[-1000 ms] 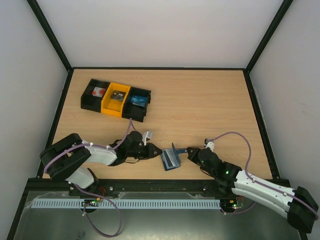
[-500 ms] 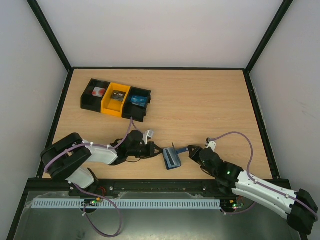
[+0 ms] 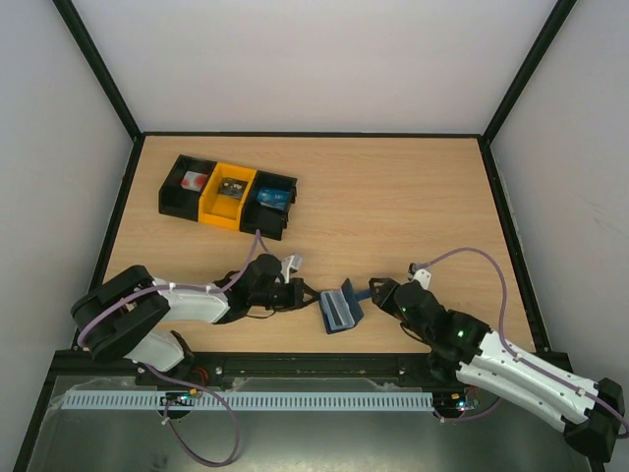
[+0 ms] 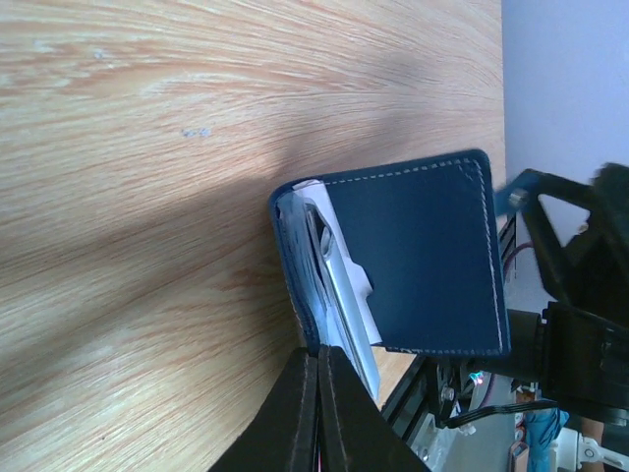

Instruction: Take the credit cards out of the card holder

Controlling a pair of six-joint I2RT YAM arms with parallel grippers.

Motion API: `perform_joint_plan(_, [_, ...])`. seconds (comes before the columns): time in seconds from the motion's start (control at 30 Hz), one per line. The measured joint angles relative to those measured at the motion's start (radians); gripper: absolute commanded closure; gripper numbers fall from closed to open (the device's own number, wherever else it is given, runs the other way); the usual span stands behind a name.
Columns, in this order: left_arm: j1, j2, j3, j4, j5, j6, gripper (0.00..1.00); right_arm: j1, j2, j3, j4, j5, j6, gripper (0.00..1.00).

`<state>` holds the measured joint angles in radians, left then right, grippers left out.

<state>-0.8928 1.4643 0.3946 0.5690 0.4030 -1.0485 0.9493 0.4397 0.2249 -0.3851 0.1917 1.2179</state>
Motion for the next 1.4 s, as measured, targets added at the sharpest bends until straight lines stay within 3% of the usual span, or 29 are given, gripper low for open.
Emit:
perform_joint_plan(0.2, [0.0,-0.026,0.023,-0.039,0.0,0.012,0.97,0.0,0.083,0.139,-0.006,-0.051,-0.1,0.47])
perform_joint_plan(0.33, [0.0,-0.034,0.024,-0.048,-0.001,0.013,0.97,0.0,0.134,0.169,0.033,-0.142,-0.166,0.58])
perform_joint_plan(0.43, [0.0,-0.038,0.024,-0.063,-0.003,0.013,0.97,0.0,0.183,0.159,0.094,-0.229,-0.194,0.6])
perform_joint_plan(0.63, [-0.001,-0.051,0.024,-0.091,-0.014,0.024,0.97,0.0,0.317,0.127,0.216,-0.347,-0.232,0.51])
perform_joint_plan(1.03, [-0.001,-0.056,0.023,-0.12,-0.021,0.053,0.97,0.002,0.612,0.122,0.328,-0.396,-0.339,0.46])
perform_joint_plan(1.4, [0.014,-0.061,0.023,-0.144,-0.02,0.076,0.97,0.008,0.659,0.118,0.342,-0.378,-0.371,0.45])
